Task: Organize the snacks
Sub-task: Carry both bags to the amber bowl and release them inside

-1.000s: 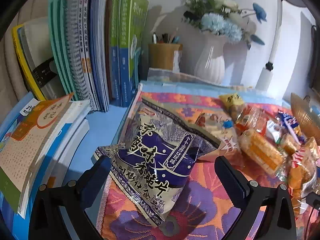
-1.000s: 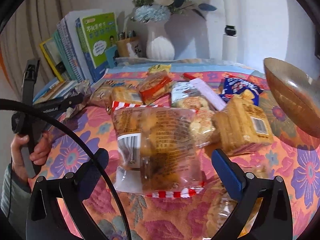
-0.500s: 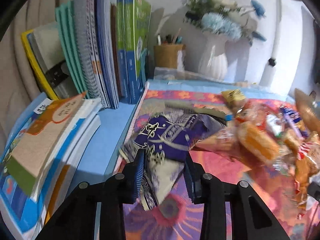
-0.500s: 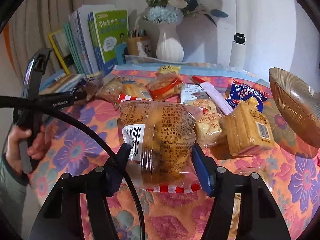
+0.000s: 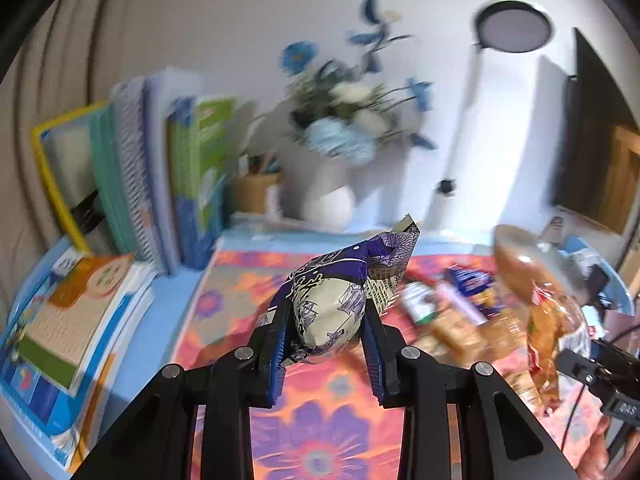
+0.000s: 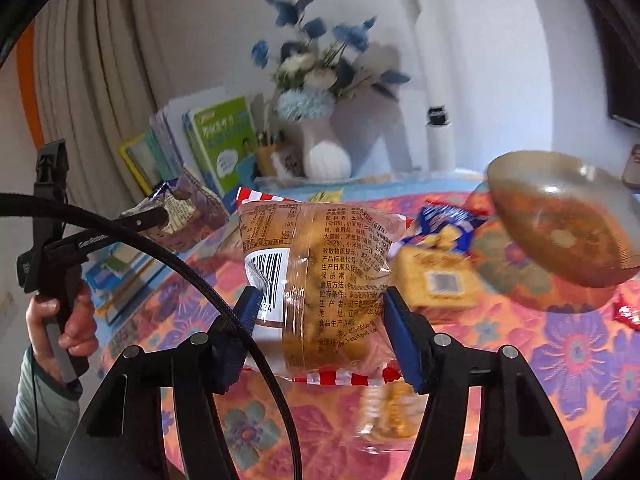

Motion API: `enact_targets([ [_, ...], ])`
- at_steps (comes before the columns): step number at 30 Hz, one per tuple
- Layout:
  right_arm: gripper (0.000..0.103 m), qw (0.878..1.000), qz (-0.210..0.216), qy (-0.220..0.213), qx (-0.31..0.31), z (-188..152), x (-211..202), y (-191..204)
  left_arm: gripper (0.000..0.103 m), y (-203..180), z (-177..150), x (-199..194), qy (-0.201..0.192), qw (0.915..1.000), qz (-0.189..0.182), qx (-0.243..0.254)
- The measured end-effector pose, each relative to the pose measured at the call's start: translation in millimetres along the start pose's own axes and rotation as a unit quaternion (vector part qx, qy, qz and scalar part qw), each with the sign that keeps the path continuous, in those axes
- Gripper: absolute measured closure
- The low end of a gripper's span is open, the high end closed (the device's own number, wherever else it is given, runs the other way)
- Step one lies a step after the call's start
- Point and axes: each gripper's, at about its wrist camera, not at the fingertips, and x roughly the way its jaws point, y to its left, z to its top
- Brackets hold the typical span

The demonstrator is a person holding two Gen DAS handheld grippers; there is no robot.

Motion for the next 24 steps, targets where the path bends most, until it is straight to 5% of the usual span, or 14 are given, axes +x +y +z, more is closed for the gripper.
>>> enact_targets([
  [4,0.042,0.998,-0.054,-0.029,0.026,20,-27,-33,0.071,-58,27,2,-0.017,0.9978,-0.014,0.062],
  [12,0.042,0.972,-0.215,-0.052,0.083,57,-56,-128,0.073,-210,94,53,-0.041,0.9829,-0.129,0.125],
  [20,0.040,0.965,-0.232,-0.025,0.123,66,-32,-189,0.073,-310,100,138,0.005,0.9713,-0.191,0.141],
  [22,0.038,0.965,-0.233,-0.021,0.118,66,-29,-192,0.065,-321,98,151,0.012,0.9677,-0.200,0.153],
  [24,0.037,0.964,-0.241,-0.025,0.109,66,-31,-194,0.024,-319,96,148,0.016,0.9707,-0.191,0.144],
])
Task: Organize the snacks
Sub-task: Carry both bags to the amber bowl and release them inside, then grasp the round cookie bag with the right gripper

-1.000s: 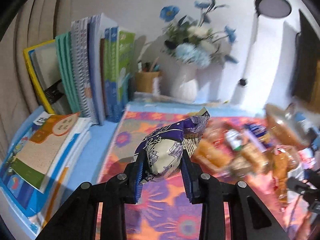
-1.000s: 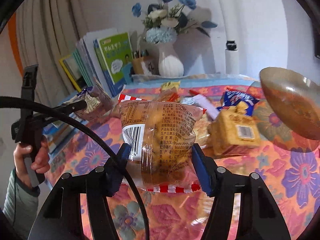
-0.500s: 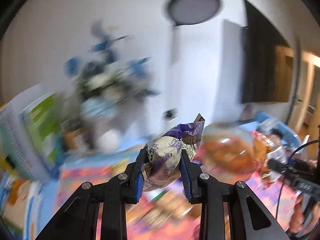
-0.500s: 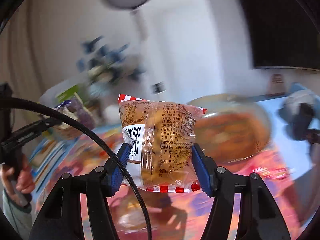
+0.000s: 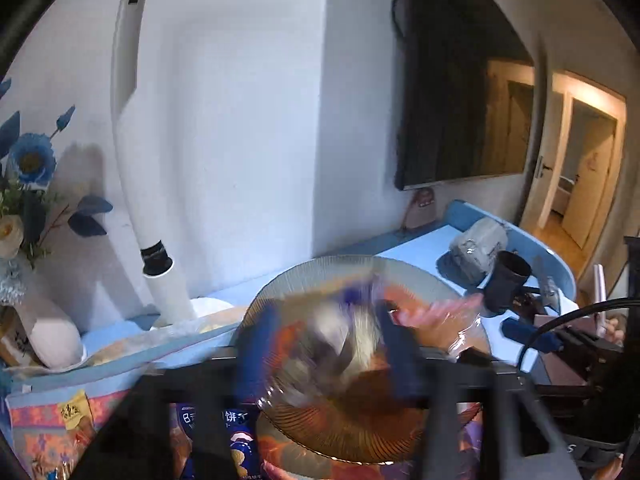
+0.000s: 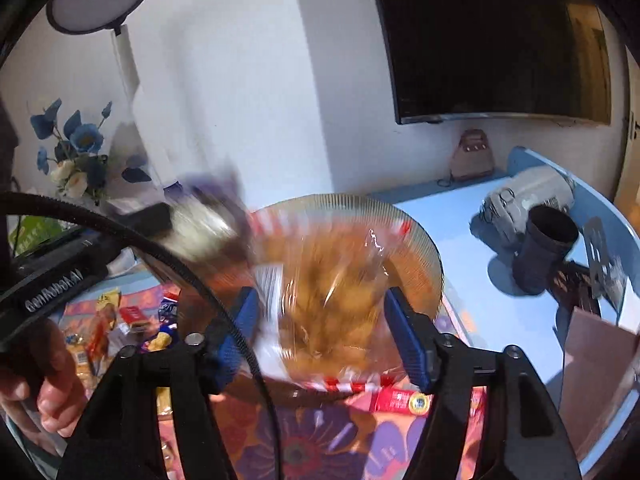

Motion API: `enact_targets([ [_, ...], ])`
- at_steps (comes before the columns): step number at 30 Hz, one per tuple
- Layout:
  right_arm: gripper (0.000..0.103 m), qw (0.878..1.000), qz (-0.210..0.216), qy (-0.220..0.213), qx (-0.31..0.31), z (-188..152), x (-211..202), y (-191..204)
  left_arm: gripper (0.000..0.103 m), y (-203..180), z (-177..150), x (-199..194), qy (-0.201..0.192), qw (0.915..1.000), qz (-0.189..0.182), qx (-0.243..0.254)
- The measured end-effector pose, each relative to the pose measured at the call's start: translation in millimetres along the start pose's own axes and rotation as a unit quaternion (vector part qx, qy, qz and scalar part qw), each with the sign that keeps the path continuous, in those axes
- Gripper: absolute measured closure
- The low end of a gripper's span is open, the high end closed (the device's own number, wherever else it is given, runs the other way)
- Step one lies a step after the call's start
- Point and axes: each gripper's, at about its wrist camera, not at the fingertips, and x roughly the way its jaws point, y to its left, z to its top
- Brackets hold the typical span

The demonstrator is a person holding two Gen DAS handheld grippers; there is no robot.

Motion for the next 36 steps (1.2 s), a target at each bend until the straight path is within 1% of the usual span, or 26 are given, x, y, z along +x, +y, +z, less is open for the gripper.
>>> enact_targets([
  [1,0.037,1.000,0.001,-0.006,-0.002,0,-4,-1,0.021,4,-1,-6,-0.009,0.9999,0.000,-0.011],
  [2,0.037,1.000,0.006,-0.013,-0.002,1,-8,-2,0.021,10,-3,-16,-0.024,0.9995,-0.006,-0.019],
  [3,0.037,1.000,0.015,-0.020,-0.002,0,-16,-2,0.021,14,-4,-25,-0.030,0.9993,-0.008,-0.022],
  [6,0.037,0.999,0.041,-0.025,-0.008,-7,-34,3,0.021,31,-7,-64,-0.050,0.9981,0.006,-0.036],
  [9,0.037,0.997,0.063,-0.028,-0.025,-16,-55,19,0.021,52,-19,-110,-0.069,0.9955,0.024,-0.059],
  [12,0.037,0.994,0.094,-0.030,-0.043,-29,-77,39,0.021,71,-42,-160,-0.078,0.9925,0.065,-0.069],
  [14,0.037,0.992,0.107,-0.029,-0.058,-38,-86,53,0.021,80,-62,-185,-0.080,0.9910,0.080,-0.071],
  [16,0.036,0.989,0.116,-0.033,-0.088,-48,-91,70,0.021,93,-84,-209,-0.079,0.9884,0.098,-0.085],
  [18,0.031,0.986,0.117,-0.036,-0.111,-57,-92,82,0.021,111,-117,-230,-0.071,0.9846,0.122,-0.102],
  [19,0.023,0.985,0.121,-0.038,-0.115,-63,-91,87,0.021,118,-130,-234,-0.067,0.9828,0.134,-0.107],
  [20,0.016,0.985,0.125,-0.040,-0.115,-67,-89,89,0.021,132,-153,-240,-0.058,0.9785,0.157,-0.121],
  [22,0.015,0.982,0.148,-0.036,-0.110,-83,-78,94,0.021,151,-185,-241,-0.039,0.9733,0.176,-0.143],
  [23,0.015,0.980,0.164,-0.032,-0.106,-93,-68,95,0.021,166,-203,-238,-0.027,0.9684,0.188,-0.161],
  [24,0.015,0.979,0.172,-0.029,-0.103,-100,-60,94,0.021,177,-216,-236,-0.019,0.9648,0.194,-0.176],
  [25,0.015,0.978,0.179,-0.024,-0.101,-106,-53,95,0.021,193,-231,-229,-0.006,0.9611,0.194,-0.197],
  [26,0.015,0.978,0.185,-0.019,-0.099,-111,-47,95,0.021,201,-239,-224,0.004,0.9585,0.193,-0.210],
  [27,0.015,0.977,0.189,-0.008,-0.094,-116,-38,93,0.022,208,-246,-219,0.012,0.9557,0.194,-0.221],
  [29,0.015,0.979,0.183,0.008,-0.090,-118,-29,91,0.022,221,-259,-206,0.023,0.9511,0.185,-0.246],
  [30,0.015,0.979,0.188,0.009,-0.085,-117,-29,88,0.022,226,-258,-200,0.035,0.9480,0.183,-0.258],
  [33,0.013,0.977,0.204,0.013,-0.068,-117,-26,81,0.022,227,-259,-199,0.032,0.9478,0.185,-0.257],
  [36,0.013,0.975,0.213,0.017,-0.054,-117,-25,76,0.022,223,-259,-197,0.039,0.9495,0.182,-0.253],
])
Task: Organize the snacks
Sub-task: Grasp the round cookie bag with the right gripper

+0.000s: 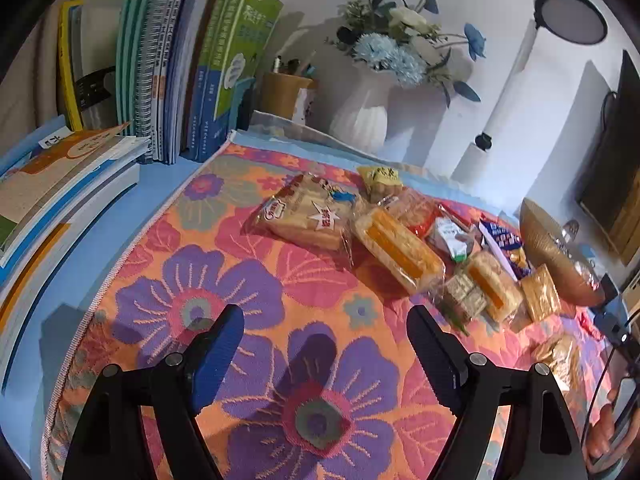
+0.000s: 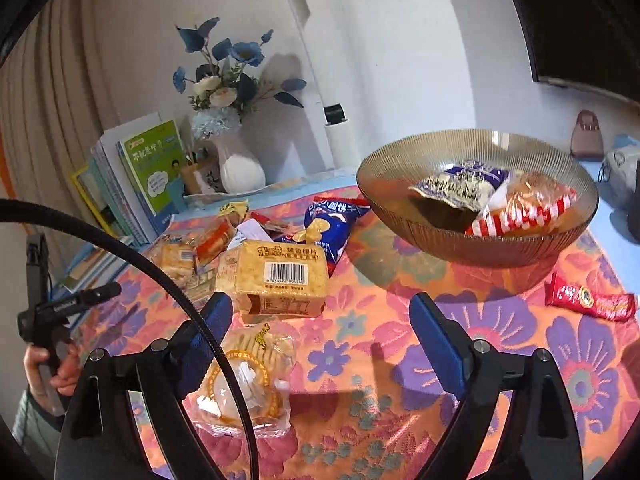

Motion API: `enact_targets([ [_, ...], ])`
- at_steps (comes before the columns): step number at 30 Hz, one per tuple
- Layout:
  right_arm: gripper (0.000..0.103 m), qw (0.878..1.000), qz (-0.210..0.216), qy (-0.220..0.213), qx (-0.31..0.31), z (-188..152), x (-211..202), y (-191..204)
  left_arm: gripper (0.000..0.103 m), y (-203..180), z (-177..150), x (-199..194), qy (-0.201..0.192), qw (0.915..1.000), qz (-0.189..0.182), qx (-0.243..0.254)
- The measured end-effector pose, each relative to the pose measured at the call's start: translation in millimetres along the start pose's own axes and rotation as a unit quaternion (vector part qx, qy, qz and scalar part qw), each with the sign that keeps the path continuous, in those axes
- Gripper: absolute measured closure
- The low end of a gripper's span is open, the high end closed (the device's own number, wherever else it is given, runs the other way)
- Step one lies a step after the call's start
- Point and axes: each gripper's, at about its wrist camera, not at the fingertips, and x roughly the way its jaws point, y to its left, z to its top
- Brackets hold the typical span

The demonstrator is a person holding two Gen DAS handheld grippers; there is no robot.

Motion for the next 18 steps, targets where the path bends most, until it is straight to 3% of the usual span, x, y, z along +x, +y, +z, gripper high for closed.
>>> enact_targets([
  [5,0.011,1.000,0.008,-0.004,0.012,0,-5,-4,0.021,-11,-2,0,-0.008,0.9992,0.030,0.024],
  [11,0.011,1.000,-0.005,-0.010,-0.007,-2,-8,5,0.021,-15,1,-1,-0.008,0.9987,0.042,0.027],
  [12,0.010,1.000,-0.006,-0.007,-0.014,-2,-8,8,0.022,-15,2,-1,-0.004,0.9991,0.035,0.024],
  [15,0.010,0.999,0.000,0.007,-0.035,-4,-5,17,0.021,-22,13,-5,0.003,0.9988,-0.045,-0.018],
  [18,0.010,0.999,0.014,0.031,-0.040,-6,-4,26,0.022,-30,29,9,0.029,0.9953,-0.073,-0.057],
])
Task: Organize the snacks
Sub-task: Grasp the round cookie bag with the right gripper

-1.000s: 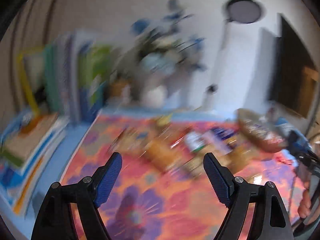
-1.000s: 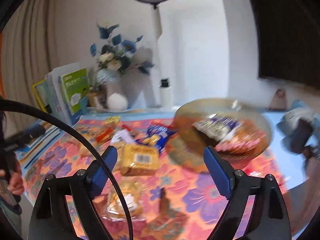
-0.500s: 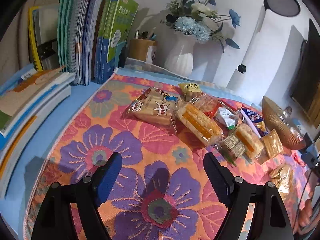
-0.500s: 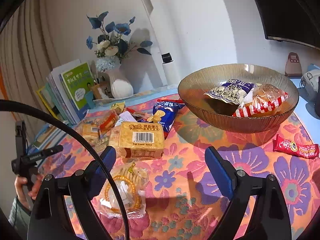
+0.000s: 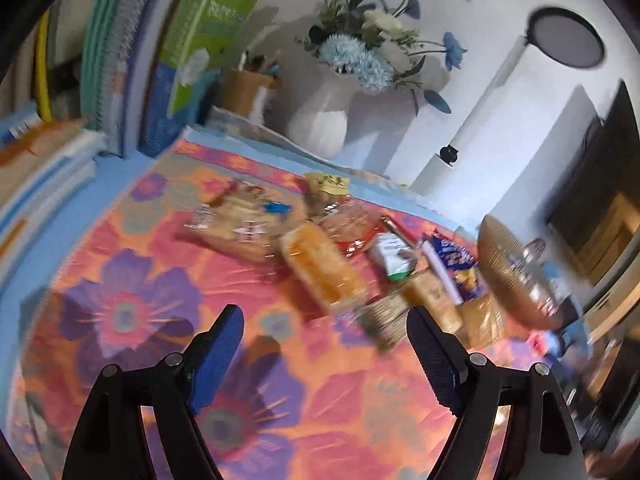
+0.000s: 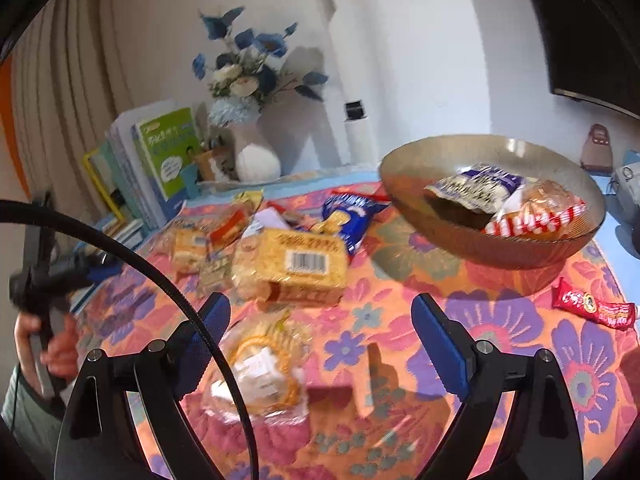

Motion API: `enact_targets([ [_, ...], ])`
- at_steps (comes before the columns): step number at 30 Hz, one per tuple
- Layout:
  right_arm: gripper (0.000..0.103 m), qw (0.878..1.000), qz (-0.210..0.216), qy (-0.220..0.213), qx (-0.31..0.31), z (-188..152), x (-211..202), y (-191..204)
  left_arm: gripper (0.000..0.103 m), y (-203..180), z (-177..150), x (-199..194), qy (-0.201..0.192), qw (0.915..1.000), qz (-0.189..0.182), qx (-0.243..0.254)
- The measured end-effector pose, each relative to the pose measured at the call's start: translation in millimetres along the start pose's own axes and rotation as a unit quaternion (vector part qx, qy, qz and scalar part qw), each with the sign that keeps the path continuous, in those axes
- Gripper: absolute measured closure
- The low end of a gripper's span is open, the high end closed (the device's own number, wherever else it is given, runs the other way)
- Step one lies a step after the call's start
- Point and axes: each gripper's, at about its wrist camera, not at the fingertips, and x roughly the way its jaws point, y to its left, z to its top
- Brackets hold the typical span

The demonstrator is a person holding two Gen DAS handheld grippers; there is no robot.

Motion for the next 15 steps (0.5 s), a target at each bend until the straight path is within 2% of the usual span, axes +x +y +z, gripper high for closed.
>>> enact_targets([
  [2,0.010,1.000,0.009,0.014,-0.008,-6,0,8,0.022,-6,6,13,0.004,1.0000,0.006,-0.005],
  [6,0.010,0.999,0.002,0.041,-0.031,-13,8,22,0.023,-12,14,51,0.028,0.9991,0.022,-0.023],
  [9,0.010,0.997,-0.014,0.068,-0.046,-14,20,29,0.026,-9,13,68,0.032,0.9980,0.040,-0.036],
  [13,0.010,0.995,-0.011,0.085,-0.059,-15,27,36,0.030,-2,10,77,0.033,0.9975,0.039,-0.050],
  [15,0.010,0.993,-0.008,0.099,-0.059,-17,32,39,0.048,-4,12,79,0.030,0.9982,0.028,-0.043],
])
